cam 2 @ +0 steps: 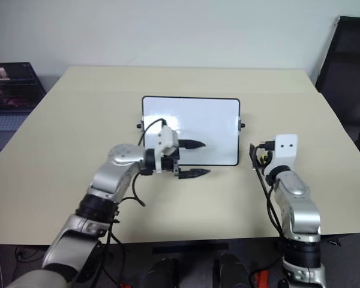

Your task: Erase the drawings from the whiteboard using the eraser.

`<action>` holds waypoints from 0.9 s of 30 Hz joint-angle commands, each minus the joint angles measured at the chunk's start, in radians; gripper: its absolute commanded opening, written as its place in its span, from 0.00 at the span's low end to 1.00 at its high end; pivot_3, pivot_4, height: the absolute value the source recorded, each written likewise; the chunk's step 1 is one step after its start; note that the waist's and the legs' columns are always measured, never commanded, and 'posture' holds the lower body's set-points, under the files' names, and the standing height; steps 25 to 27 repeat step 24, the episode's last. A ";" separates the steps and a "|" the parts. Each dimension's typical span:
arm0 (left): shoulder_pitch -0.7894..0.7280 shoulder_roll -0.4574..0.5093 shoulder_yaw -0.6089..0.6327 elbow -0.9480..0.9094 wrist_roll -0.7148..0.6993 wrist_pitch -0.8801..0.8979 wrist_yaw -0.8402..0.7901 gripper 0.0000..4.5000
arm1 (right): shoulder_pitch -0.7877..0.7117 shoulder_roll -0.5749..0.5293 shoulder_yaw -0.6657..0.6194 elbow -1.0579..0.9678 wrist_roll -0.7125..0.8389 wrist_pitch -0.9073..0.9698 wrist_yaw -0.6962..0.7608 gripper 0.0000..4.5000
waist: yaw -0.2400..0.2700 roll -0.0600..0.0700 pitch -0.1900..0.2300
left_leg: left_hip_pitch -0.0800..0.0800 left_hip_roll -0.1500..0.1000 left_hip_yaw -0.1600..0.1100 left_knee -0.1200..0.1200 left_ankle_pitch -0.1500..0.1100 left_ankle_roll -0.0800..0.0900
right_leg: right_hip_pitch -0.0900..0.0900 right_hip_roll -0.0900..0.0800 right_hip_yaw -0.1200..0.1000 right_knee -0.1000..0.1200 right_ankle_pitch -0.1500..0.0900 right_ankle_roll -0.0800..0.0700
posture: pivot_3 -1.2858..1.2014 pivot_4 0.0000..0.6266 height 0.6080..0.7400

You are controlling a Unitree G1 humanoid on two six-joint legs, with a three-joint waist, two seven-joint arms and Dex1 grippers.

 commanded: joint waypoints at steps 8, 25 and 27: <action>0.448 -0.148 0.243 -0.477 0.063 0.081 0.598 1.00 | 0.440 0.049 -0.003 -0.208 0.021 -0.356 0.067 1.00 | 0.007 -0.001 -0.001 | 0.000 0.000 -0.001 0.001 0.000 0.000 | 0.002 -0.006 0.000 -0.002 0.000 0.001 | 0.52 0.24 1.00; 0.777 -0.220 0.322 -0.510 0.234 -0.120 0.915 1.00 | 0.467 0.034 -0.007 -0.065 0.052 -0.546 0.098 1.00 | 0.019 -0.002 -0.001 | 0.017 0.001 0.002 -0.003 -0.001 -0.001 | 0.020 -0.007 0.002 -0.010 -0.003 -0.002 | 0.52 0.24 1.00; 0.777 -0.220 0.322 -0.510 0.234 -0.120 0.915 1.00 | 0.467 0.034 -0.007 -0.065 0.052 -0.546 0.098 1.00 | 0.019 -0.002 -0.001 | 0.017 0.001 0.002 -0.003 -0.001 -0.001 | 0.020 -0.007 0.002 -0.010 -0.003 -0.002 | 0.52 0.24 1.00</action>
